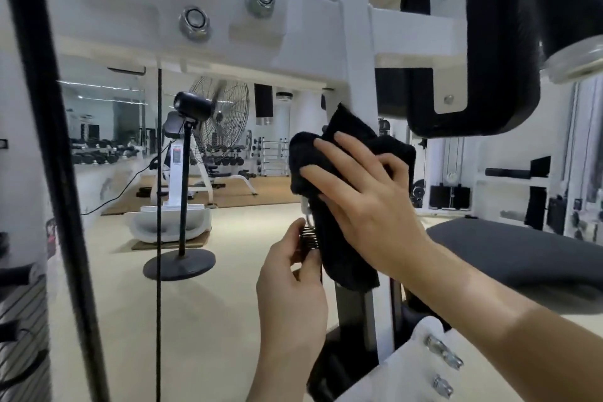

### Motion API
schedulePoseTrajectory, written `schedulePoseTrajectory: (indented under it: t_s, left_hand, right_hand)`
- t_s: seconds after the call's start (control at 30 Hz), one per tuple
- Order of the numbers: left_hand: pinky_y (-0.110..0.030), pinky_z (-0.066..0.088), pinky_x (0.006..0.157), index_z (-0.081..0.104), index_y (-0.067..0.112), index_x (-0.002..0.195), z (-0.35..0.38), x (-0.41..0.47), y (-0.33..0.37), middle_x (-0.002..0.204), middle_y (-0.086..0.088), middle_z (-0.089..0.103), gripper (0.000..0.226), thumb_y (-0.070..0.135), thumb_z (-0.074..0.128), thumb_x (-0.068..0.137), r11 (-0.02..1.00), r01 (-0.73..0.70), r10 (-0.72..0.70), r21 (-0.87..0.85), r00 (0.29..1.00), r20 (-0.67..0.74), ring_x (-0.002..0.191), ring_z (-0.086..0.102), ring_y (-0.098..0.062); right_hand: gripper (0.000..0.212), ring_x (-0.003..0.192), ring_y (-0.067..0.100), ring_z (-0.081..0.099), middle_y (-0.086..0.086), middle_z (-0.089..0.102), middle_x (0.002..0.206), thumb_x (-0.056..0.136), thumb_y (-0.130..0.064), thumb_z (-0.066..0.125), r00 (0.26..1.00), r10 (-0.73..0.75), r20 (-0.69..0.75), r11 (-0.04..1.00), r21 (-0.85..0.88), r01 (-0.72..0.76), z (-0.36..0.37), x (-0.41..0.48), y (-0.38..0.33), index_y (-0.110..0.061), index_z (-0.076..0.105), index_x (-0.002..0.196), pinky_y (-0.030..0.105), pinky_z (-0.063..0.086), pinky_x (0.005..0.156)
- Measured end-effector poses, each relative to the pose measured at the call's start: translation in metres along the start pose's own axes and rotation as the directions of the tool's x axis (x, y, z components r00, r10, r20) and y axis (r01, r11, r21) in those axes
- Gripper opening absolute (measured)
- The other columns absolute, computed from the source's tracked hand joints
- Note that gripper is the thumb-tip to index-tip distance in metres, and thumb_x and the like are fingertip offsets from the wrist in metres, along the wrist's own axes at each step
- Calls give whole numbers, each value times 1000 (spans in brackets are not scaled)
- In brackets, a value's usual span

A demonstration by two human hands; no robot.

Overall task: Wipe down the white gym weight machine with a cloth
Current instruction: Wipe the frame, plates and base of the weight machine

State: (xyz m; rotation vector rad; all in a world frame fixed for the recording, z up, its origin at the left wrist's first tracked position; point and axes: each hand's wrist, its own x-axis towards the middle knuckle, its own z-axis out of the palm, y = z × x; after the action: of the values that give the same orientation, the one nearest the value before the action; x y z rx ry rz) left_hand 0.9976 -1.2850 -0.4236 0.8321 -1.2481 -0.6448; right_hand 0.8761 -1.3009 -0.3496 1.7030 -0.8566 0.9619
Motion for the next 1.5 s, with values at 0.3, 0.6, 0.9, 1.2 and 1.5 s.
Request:
schedulePoseTrajectory:
  t_s: [0.3, 0.6, 0.9, 1.2, 1.5]
  left_hand:
    - [-7, 38, 72, 61, 33, 127, 3, -1, -10, 100, 18, 66, 47, 4, 62, 90, 999, -9, 13, 42, 996, -85, 90, 60, 10]
    - [-9, 42, 83, 34, 44, 144, 6, 2, 19, 123, 23, 52, 60, 14, 50, 94, 947, -200, 219, 252, 974, -52, 108, 53, 2]
    - [-26, 28, 69, 57, 16, 115, 20, 52, 61, 110, -6, 60, 21, 22, 43, 100, 819, -303, 348, 488, 938, -2, 98, 54, -26]
    - [-33, 29, 67, 58, 18, 103, 18, 60, 72, 100, -8, 59, 27, 34, 36, 102, 702, -285, 315, 653, 946, 75, 94, 55, -34]
    - [-28, 22, 47, 42, 21, 66, 13, 70, 85, 62, 1, 41, 20, 18, 51, 83, 677, -264, 254, 687, 960, 118, 61, 37, -27]
  right_hand:
    - [44, 139, 20, 37, 10, 35, 151, 98, -22, 50, 873, 478, -95, 836, 355, -419, 10, -50, -11, -6, 48, 139, 24, 28, 115]
    - [50, 137, 34, 36, 19, 24, 157, 100, -19, 45, 893, 401, -204, 908, 218, -358, 24, 40, 2, -11, 35, 148, 39, 33, 113]
    - [57, 142, 28, 29, 16, 15, 160, 99, -15, 47, 907, 416, 61, 836, 368, -408, 10, -34, -12, -8, 27, 151, 36, 32, 113]
    - [60, 142, 9, 21, 3, 19, 159, 96, -17, 46, 839, 544, 24, 771, 381, -511, 20, -54, -30, -13, 23, 151, 14, 16, 114]
    - [52, 143, 29, 27, 17, 24, 157, 99, -12, 41, 855, 496, -152, 800, 462, -382, 1, 105, 16, -2, 27, 149, 33, 23, 117]
